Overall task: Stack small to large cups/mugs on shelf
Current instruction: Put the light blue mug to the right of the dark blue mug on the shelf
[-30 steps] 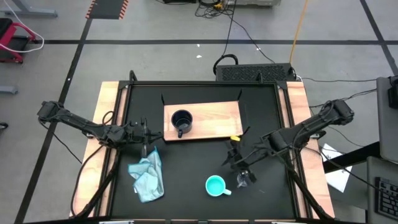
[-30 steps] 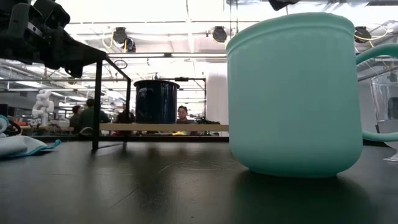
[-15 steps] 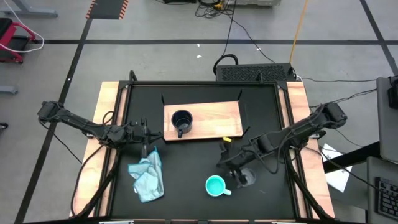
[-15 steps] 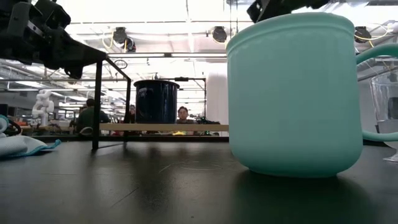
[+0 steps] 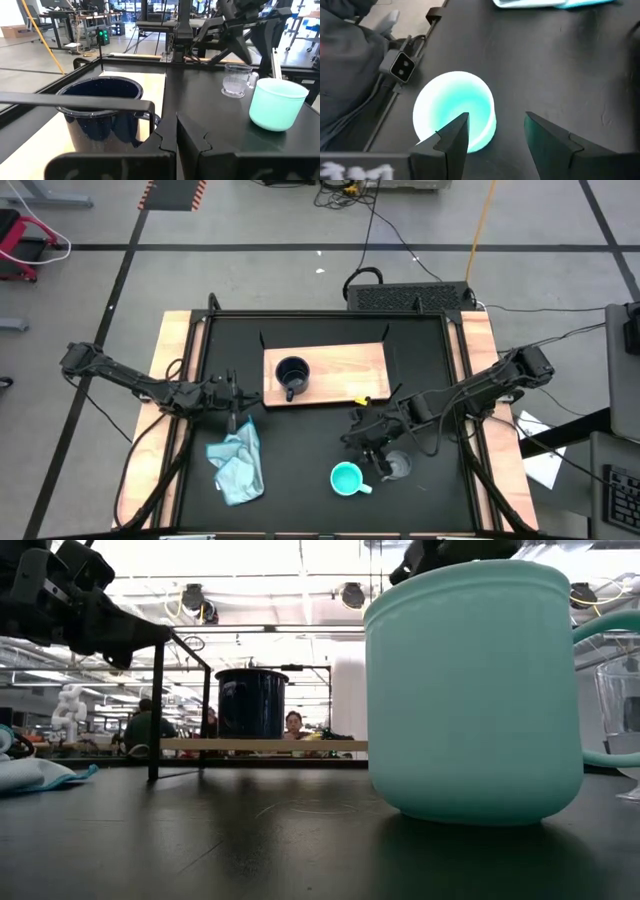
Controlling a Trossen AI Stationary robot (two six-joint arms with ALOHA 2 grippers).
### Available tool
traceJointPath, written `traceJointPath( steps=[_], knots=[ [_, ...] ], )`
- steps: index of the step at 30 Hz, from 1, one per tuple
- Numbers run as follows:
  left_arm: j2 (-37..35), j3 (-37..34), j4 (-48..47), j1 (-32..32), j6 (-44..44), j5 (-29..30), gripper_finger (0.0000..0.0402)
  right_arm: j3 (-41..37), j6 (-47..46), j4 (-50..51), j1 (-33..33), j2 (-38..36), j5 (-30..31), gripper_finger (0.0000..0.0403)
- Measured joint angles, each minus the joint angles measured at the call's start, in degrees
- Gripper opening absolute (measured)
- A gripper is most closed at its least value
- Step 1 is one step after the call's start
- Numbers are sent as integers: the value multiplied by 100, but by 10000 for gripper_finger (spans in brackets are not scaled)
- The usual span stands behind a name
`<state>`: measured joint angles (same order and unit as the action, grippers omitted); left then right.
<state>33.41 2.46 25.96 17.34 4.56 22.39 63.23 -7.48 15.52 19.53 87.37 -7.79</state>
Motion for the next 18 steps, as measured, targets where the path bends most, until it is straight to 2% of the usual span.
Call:
traceJointPath(
  steps=[9, 18],
  knots=[
    [35, 0, -101, 0, -8, -19, 6, 1, 378, -73, 4, 441, 28, 180],
    [33, 0, -92, 0, 11, -35, 5, -1, 337, -97, -48, 700, 41, 180]
  ],
)
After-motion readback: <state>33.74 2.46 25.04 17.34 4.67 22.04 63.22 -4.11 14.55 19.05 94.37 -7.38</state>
